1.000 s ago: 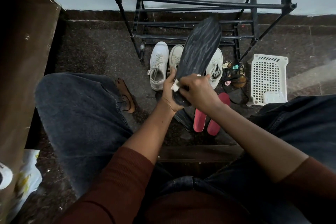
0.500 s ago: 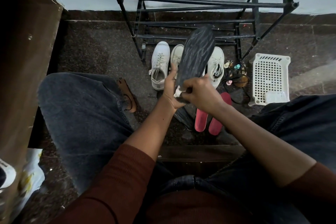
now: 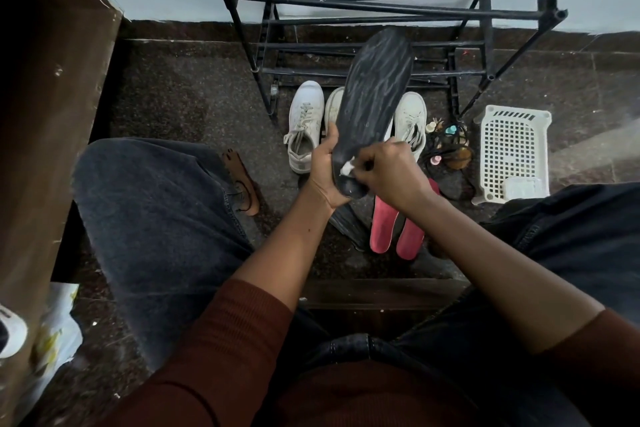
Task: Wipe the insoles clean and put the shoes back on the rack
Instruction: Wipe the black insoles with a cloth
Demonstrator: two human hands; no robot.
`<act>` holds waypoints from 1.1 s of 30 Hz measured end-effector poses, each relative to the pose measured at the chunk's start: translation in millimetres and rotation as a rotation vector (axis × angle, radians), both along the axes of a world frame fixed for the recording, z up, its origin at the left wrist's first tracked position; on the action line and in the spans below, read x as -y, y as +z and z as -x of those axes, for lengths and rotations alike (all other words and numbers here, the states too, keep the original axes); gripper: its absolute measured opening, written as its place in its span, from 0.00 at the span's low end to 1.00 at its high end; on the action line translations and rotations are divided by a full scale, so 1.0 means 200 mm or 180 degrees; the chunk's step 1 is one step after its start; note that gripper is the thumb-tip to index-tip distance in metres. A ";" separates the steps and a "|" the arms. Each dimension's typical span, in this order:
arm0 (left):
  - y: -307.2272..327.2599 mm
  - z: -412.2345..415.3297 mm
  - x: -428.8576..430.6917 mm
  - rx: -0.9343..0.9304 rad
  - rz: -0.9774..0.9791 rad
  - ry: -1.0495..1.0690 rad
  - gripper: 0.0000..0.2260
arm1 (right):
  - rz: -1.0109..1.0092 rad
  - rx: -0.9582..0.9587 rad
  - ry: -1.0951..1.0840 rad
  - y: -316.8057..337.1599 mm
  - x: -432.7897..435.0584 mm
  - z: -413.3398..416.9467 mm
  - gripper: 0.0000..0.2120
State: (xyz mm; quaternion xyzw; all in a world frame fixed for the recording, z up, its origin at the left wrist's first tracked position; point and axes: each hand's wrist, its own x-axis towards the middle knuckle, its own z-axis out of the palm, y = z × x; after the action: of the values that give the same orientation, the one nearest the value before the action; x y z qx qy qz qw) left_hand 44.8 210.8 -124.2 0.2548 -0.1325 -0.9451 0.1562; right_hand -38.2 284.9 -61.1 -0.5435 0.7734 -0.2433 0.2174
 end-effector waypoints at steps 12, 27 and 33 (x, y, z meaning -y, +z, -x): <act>0.11 -0.02 0.01 -0.0829 -0.0129 -0.0015 0.34 | 0.1129 0.3627 -0.1813 0.16 0.05 0.18 0.07; 0.18 0.04 0.09 -0.0579 0.0049 -0.0104 0.33 | 0.0888 -0.0484 -0.0352 0.14 0.01 0.05 0.07; 0.21 0.05 0.13 -0.0824 -0.0114 -0.0004 0.35 | 0.0933 -0.0465 0.0369 0.07 -0.07 -0.04 0.04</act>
State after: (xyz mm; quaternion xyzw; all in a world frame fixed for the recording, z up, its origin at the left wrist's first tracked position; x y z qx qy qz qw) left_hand 34.5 185.6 -81.6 0.1334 -0.0945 -0.9723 0.1669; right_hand -30.9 299.7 -46.5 -0.6293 0.7107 -0.3004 0.0928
